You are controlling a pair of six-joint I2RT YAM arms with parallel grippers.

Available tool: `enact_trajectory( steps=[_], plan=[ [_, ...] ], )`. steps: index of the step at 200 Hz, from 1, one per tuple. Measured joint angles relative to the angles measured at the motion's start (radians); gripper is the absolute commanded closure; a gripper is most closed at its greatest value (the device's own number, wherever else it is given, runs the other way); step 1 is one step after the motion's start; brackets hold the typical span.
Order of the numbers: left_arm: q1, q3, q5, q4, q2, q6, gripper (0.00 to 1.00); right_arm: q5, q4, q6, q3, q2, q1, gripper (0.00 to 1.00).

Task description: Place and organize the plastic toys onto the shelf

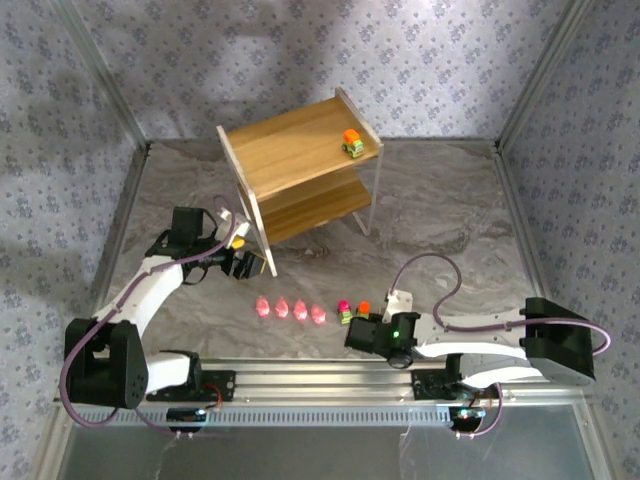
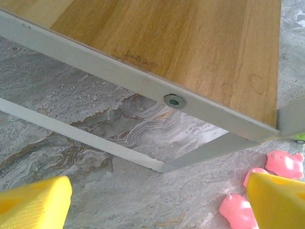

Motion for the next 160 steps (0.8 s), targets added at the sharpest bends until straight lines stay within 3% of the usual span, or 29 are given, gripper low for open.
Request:
enact_trajectory(
  steps=[160],
  plan=[
    [0.000, -0.005, 0.000, 0.004, 0.000, 0.000, 0.05, -0.027, 0.112, -0.129, -0.014, 0.060, -0.056, 0.47]
  ],
)
